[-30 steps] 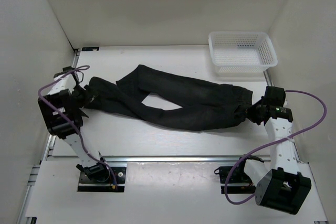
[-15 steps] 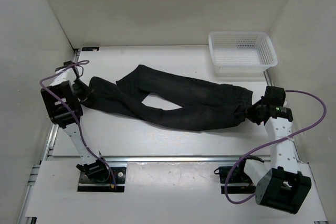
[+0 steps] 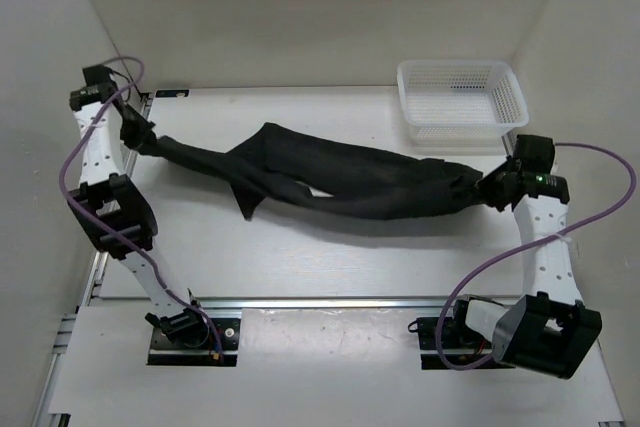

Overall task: Fold and stack the trousers
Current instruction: Flatten the trousers out

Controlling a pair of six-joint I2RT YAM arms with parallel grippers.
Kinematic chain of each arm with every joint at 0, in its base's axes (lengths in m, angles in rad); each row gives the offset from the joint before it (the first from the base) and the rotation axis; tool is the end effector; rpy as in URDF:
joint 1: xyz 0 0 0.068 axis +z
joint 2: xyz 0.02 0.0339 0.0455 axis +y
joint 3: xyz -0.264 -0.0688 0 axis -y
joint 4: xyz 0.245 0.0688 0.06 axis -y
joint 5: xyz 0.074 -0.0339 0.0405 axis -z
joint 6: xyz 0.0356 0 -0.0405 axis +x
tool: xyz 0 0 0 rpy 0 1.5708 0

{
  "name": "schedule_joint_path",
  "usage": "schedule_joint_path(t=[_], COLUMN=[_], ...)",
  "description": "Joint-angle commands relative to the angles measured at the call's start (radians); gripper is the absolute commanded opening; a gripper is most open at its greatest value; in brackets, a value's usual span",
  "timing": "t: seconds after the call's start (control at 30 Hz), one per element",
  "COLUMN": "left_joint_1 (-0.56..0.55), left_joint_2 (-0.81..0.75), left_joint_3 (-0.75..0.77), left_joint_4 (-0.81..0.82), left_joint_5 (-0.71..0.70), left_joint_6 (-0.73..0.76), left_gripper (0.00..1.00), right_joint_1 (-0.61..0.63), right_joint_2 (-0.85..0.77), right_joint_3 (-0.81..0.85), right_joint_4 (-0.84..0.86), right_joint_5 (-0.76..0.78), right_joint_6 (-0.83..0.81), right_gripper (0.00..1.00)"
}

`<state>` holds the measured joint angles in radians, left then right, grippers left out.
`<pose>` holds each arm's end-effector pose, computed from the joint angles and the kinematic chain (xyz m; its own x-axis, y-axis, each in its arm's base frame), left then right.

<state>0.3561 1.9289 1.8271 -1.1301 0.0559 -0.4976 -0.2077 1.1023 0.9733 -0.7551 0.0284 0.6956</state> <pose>0.3745 0.1372 0.2922 -0.6189 -0.7387 -0.2670 -0.7125 0.6711 -0.2050 0.2160 -0.0466 0.2923 -0.4375 0.7469 -0.5008 0.6567 0.6458 0.3894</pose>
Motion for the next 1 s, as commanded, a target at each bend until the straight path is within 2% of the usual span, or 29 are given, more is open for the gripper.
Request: schedule_joint_path(t=[0.0,0.07,0.2,0.27,0.5,0.57,0.6,0.77,0.97], left_joint_1=[0.032,0.056,0.095,0.119,0.242,0.242,0.242,0.242,0.242], left_joint_2=[-0.131,-0.162,-0.254,-0.297,-0.439,-0.439,-0.439,-0.439,-0.426], left_joint_3=[0.150,0.181,0.128,0.091,-0.247,-0.270,-0.288,-0.301,-0.226], left_joint_4=[-0.054,-0.054,-0.030,-0.030,-0.002,0.007,0.022,0.046,0.021], left_joint_5=[0.024,0.056,0.075,0.047,-0.017,-0.033,0.008,0.053,0.009], left_joint_6=[-0.018,-0.030,-0.050,-0.050,-0.039,-0.039,-0.039,-0.013,-0.013], left_gripper=[0.10,0.10,0.10,0.10,0.10,0.10,0.10,0.10,0.10], right_joint_1=[-0.012,-0.012,-0.012,-0.012,-0.048,-0.061,-0.061,-0.061,-0.061], right_joint_2=[0.036,0.045,0.018,-0.027,-0.238,-0.269,-0.288,-0.288,-0.248], right_joint_3=[0.145,0.229,0.258,0.216,0.039,-0.001,-0.011,-0.036,0.051], right_joint_4=[0.027,0.014,-0.012,-0.042,-0.197,-0.220,-0.220,-0.220,-0.211], right_joint_5=[0.041,0.041,0.059,0.088,0.188,0.188,0.177,0.130,0.139], right_joint_6=[-0.001,-0.001,-0.001,-0.010,-0.042,-0.053,-0.067,-0.057,-0.039], right_gripper=[0.00,0.00,0.00,0.00,0.02,0.02,0.02,0.00,0.00])
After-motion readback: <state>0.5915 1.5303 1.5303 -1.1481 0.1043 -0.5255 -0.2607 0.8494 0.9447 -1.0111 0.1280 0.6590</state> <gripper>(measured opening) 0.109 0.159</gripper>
